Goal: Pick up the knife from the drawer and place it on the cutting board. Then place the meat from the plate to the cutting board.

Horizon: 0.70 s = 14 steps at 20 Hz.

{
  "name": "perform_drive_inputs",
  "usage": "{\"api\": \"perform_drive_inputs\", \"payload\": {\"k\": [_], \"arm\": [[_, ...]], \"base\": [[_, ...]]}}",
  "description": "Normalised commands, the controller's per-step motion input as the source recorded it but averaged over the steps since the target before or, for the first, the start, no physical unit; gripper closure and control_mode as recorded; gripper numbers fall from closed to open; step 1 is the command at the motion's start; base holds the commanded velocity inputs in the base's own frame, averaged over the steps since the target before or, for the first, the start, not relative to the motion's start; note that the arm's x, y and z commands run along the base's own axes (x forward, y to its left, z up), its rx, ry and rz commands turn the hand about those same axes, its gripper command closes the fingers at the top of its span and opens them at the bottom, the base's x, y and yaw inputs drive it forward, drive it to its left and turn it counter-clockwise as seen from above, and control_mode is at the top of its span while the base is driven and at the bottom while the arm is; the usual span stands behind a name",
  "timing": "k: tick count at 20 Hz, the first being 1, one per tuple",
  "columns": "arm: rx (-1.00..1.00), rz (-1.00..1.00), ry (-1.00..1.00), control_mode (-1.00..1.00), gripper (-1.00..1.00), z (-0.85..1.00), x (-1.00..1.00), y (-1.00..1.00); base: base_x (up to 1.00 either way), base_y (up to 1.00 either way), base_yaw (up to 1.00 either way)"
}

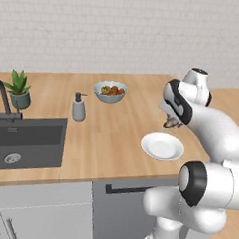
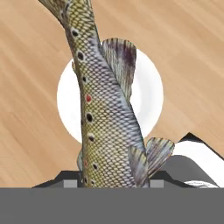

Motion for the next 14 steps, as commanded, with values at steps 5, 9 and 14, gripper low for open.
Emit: {"api": "perform_drive_inputs", "payload": {"k": [5, 9, 14], "arm": [[0.0, 0.0, 0.02, -1.0, 1.0, 0.71, -0.14, 0.0], [-0.02, 0.0, -0.01, -1.0, 1.0, 0.21, -0.38, 0.1], [0.0, 0.0, 0.0, 1.0, 1.0, 0.0, 0.0, 0.0]], "base": [[0.0, 0.0, 0.0], [0.0, 0.0, 0.0], [-0.8, 0.56, 0.0]]}}
